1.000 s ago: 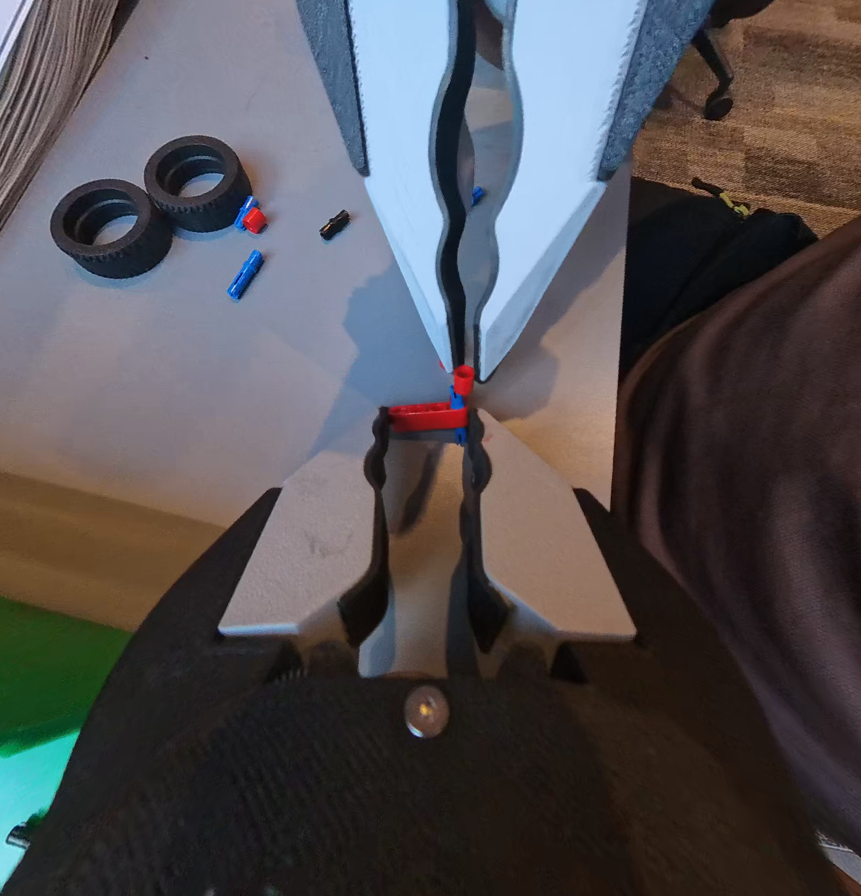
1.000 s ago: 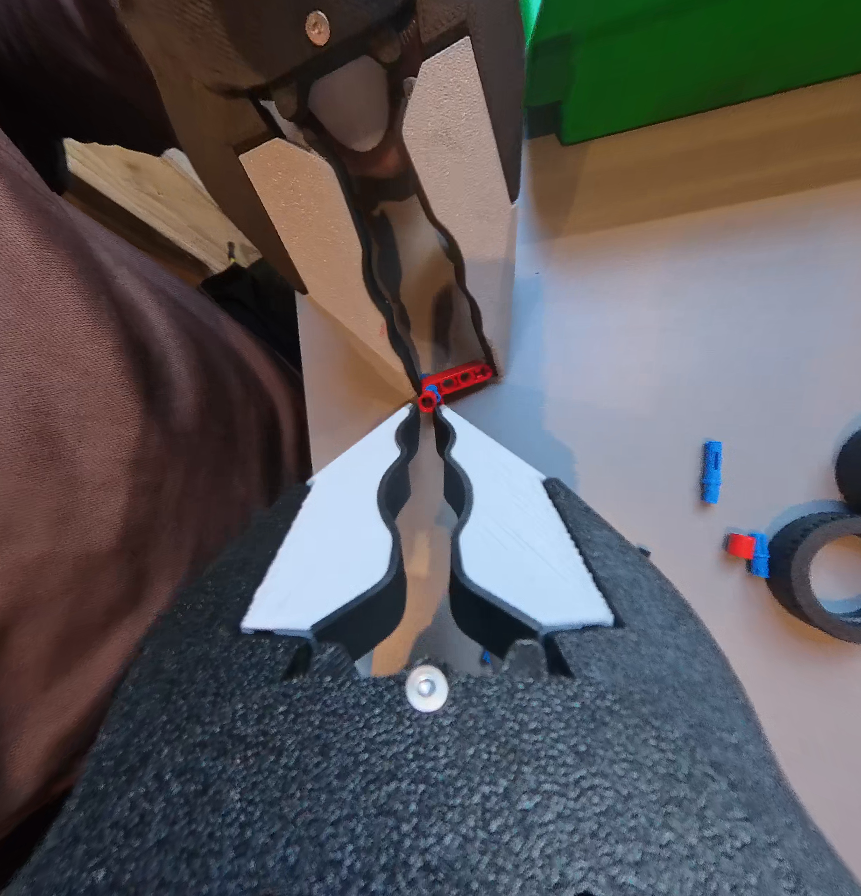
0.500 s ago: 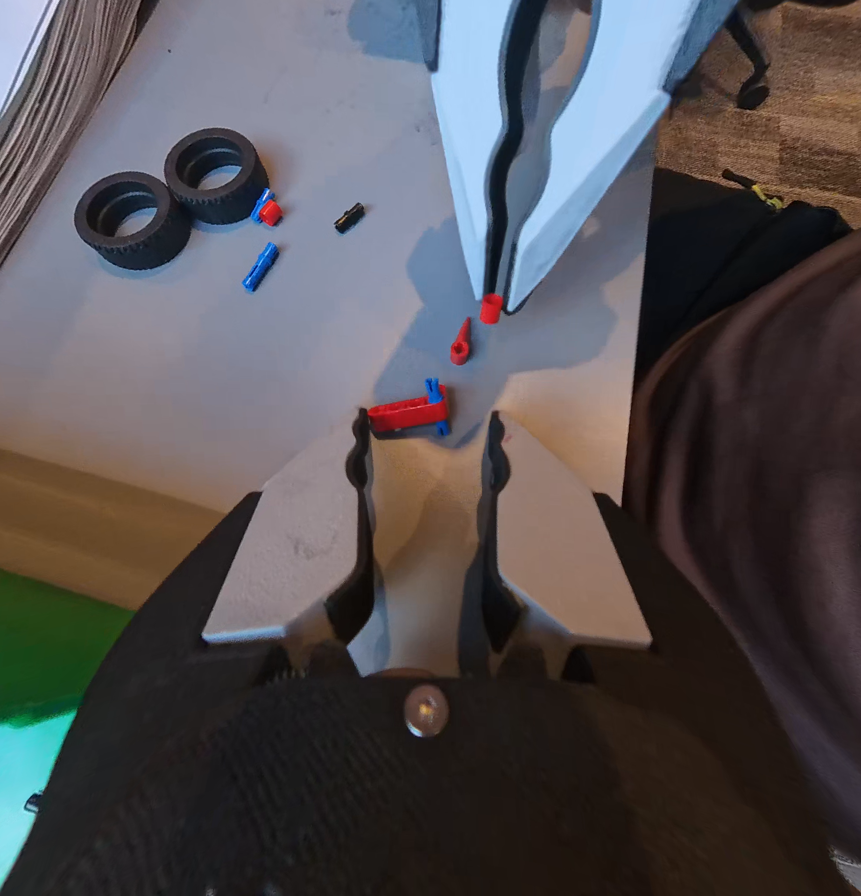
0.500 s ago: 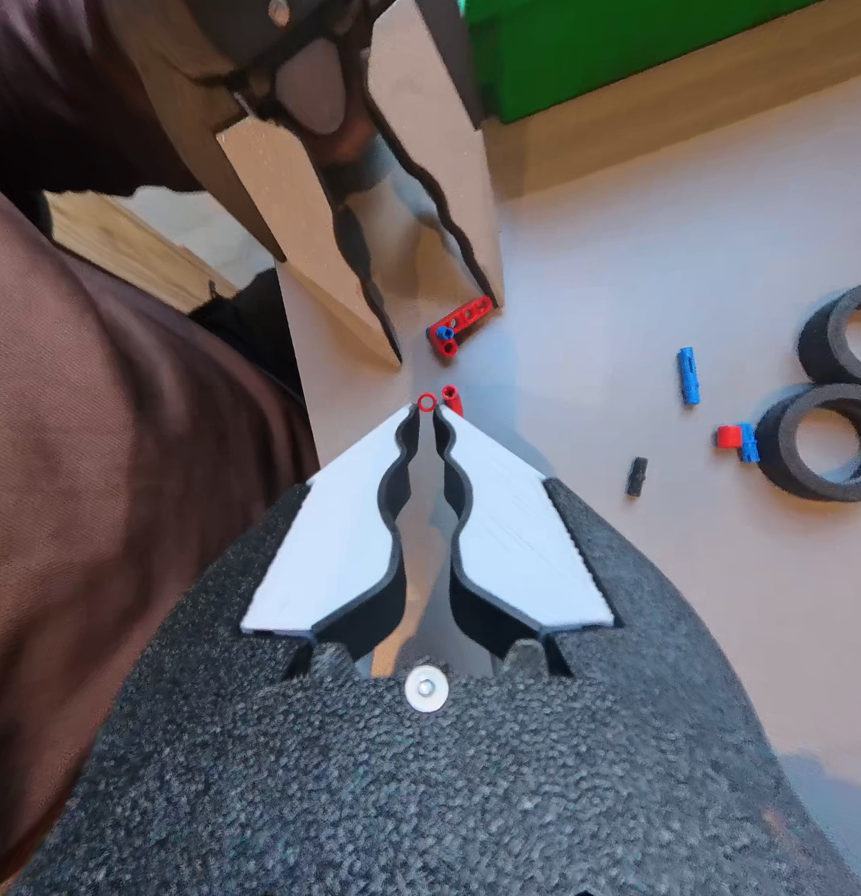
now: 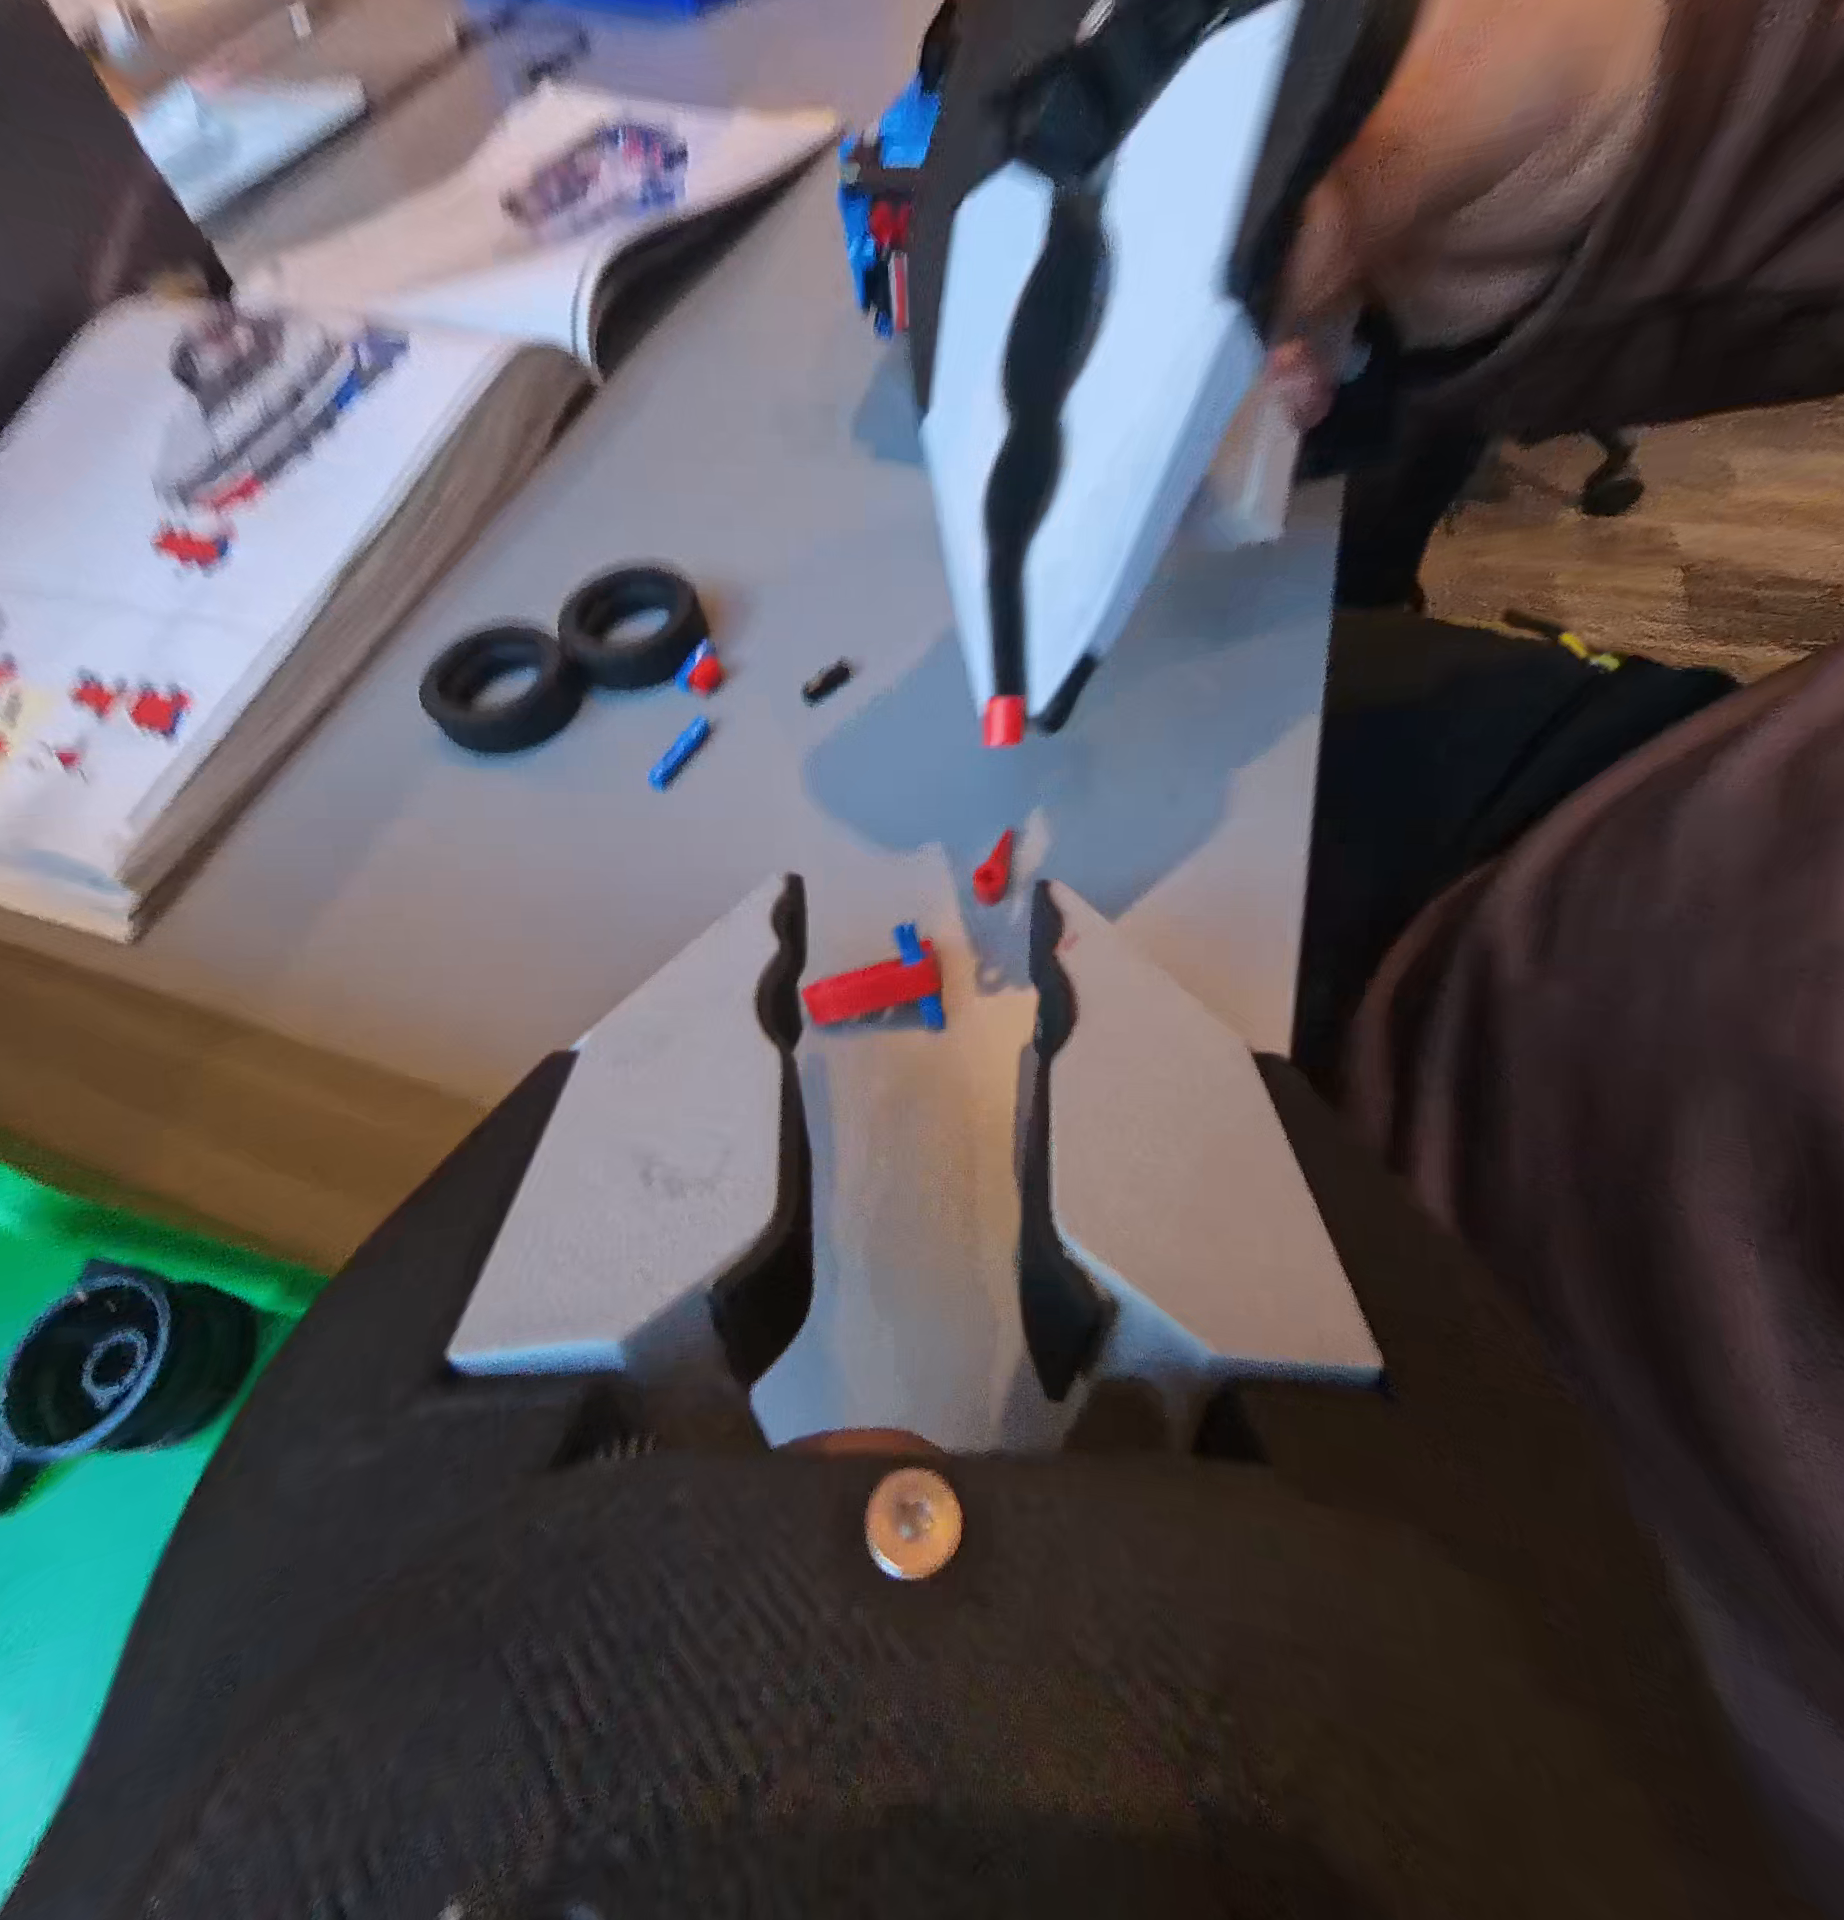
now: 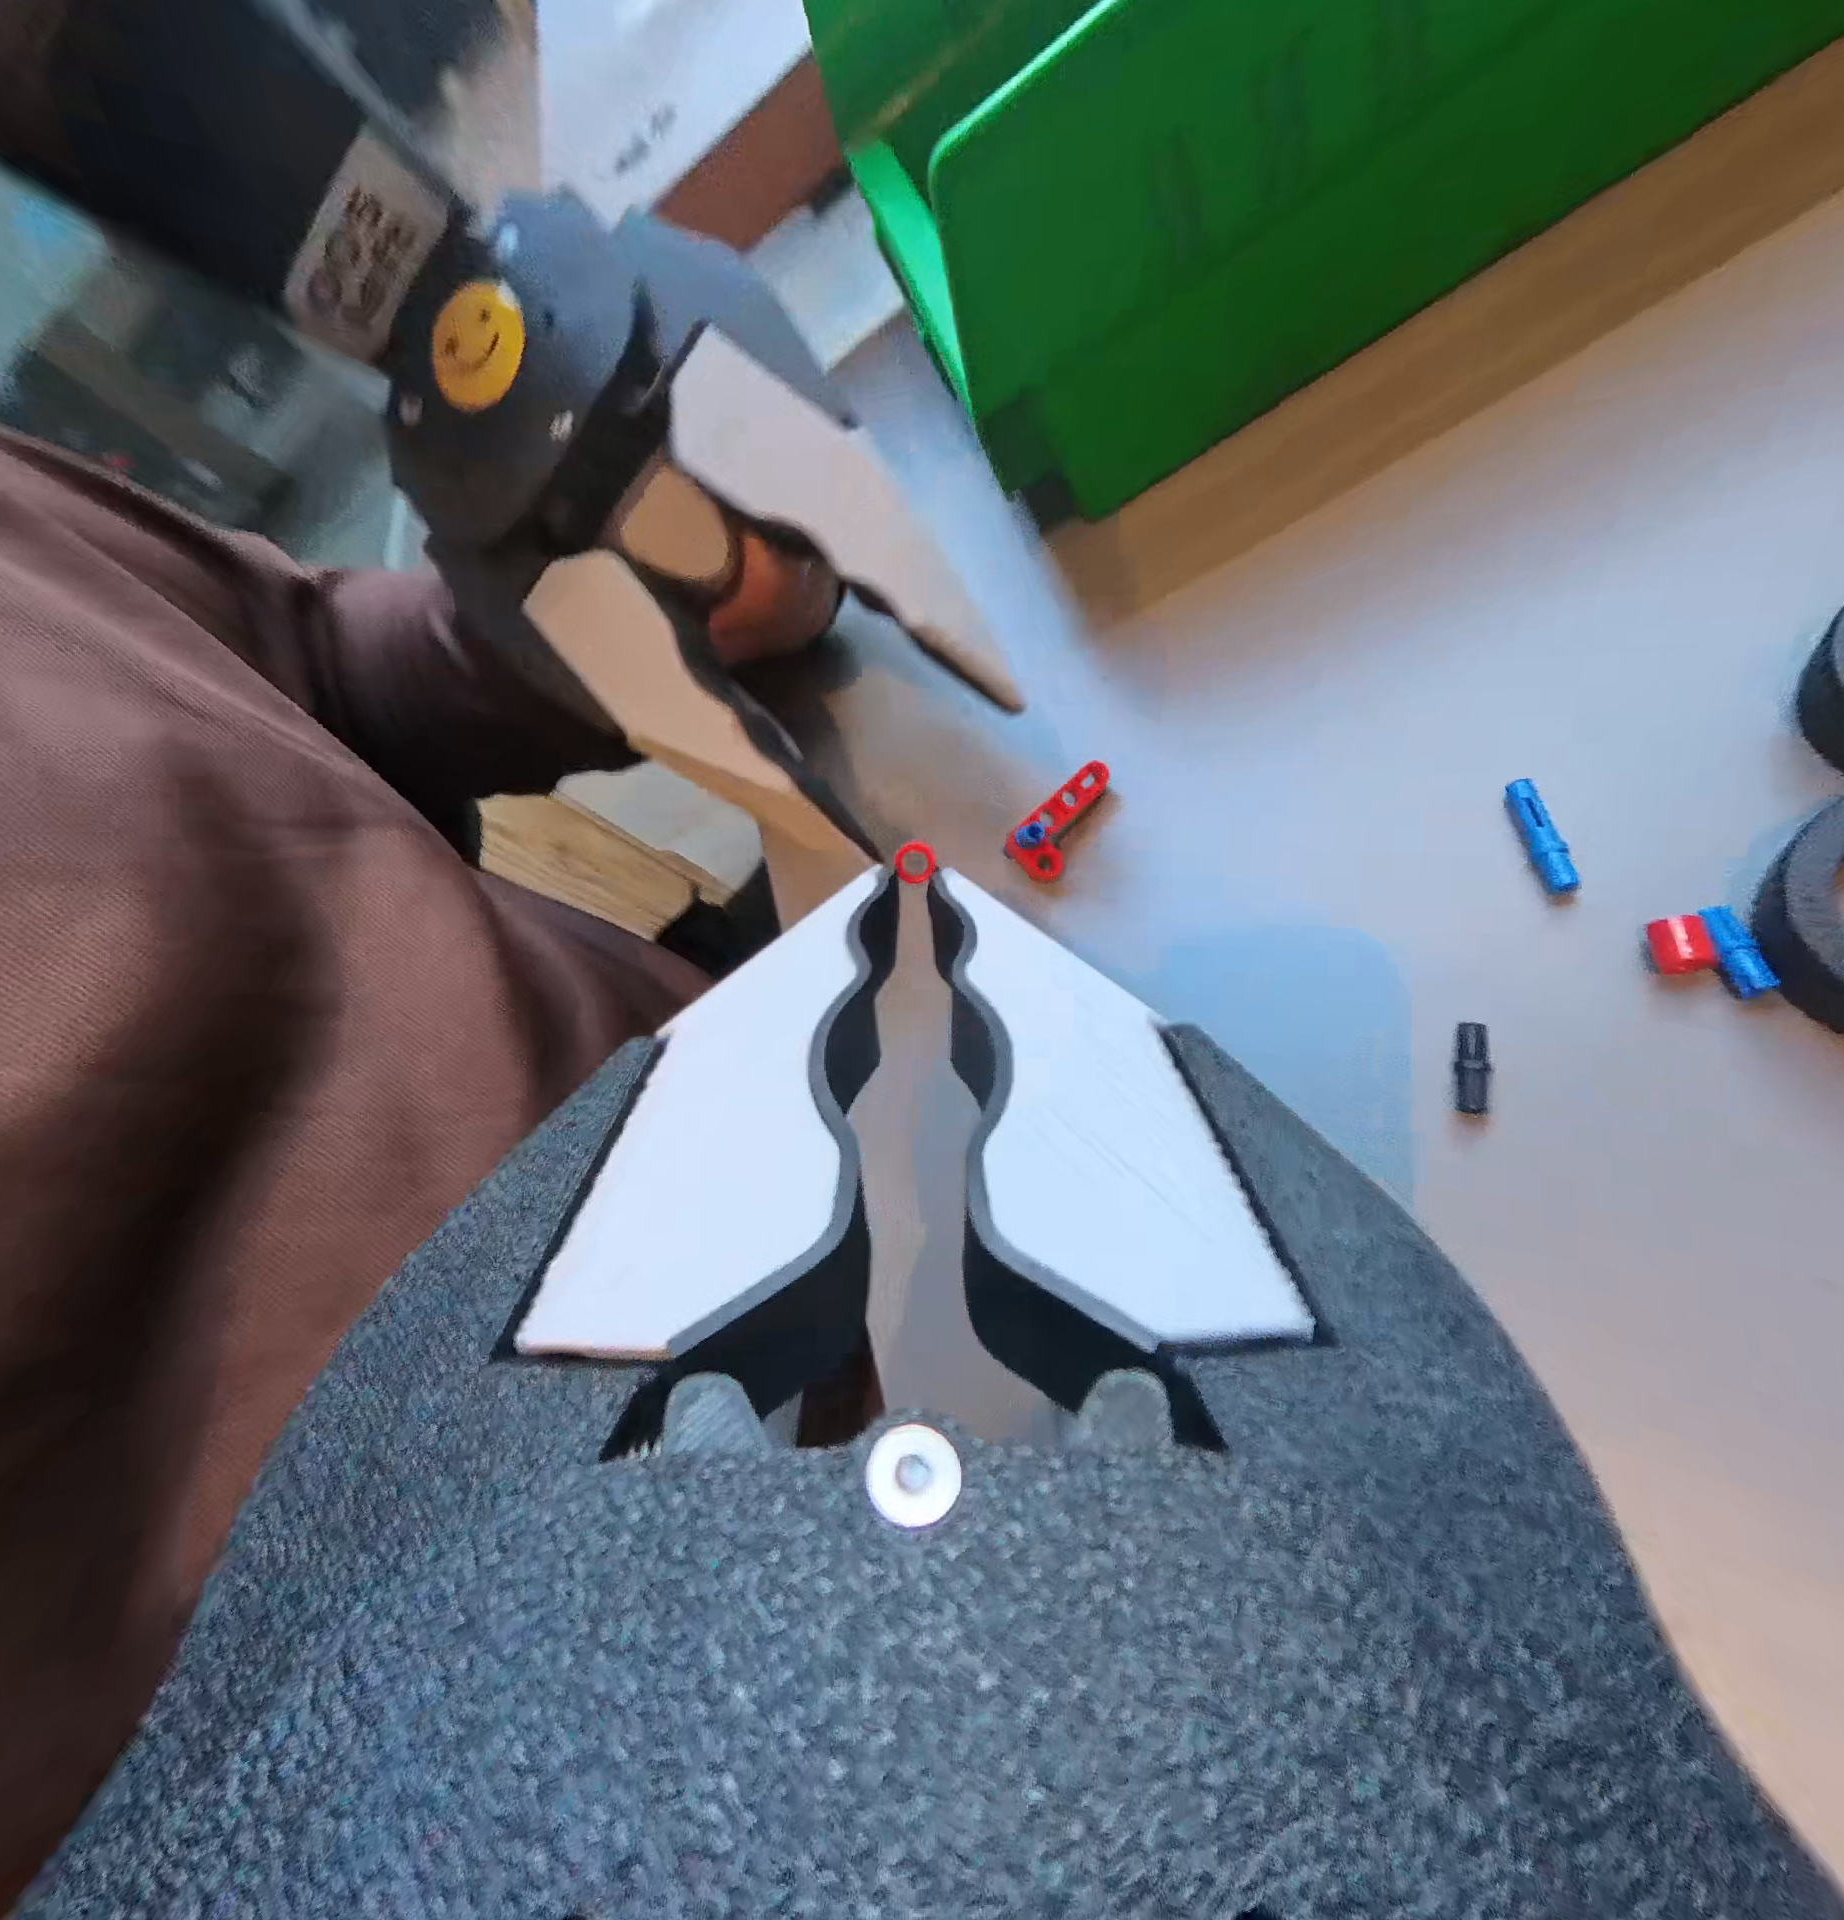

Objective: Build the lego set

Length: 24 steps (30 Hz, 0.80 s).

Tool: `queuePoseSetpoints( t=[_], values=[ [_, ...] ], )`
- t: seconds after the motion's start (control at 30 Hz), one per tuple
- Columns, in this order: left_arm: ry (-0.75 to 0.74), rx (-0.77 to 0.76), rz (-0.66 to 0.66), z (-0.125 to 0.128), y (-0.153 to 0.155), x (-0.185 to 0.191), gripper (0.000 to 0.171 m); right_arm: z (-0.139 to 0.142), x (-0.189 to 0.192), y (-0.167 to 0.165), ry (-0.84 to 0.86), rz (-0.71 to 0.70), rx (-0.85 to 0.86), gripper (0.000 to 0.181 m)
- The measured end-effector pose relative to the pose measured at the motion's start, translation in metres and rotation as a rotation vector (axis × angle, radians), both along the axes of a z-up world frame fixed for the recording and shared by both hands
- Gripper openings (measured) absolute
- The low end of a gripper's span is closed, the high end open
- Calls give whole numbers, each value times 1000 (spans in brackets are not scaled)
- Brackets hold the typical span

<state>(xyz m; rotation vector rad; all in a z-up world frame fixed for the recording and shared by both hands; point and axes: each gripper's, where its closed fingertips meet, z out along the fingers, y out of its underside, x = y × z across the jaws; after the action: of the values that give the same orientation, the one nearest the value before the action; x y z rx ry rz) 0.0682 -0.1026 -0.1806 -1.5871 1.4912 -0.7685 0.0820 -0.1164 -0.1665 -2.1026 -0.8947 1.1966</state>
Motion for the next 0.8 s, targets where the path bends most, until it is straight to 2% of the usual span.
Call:
queuePoseSetpoints(
  t=[0.13, 0.23, 0.5, 0.8],
  values=[
    [-64, 179, 20, 20, -6, 8, 23, 5, -5, 1, 106, -22, -72, 4],
    [-90, 252, 9, 27, -10, 12, 9, 7, -6, 1, 157, -36, -113, 4],
    [-95, 275, -1, 25, -12, 16, 13, 11, -7, 0, 223, -40, -167, 4],
    [-49, 399, -48, 21, -18, 15, 5, 6, -12, -8, 245, 10, -248, 5]
  ],
)
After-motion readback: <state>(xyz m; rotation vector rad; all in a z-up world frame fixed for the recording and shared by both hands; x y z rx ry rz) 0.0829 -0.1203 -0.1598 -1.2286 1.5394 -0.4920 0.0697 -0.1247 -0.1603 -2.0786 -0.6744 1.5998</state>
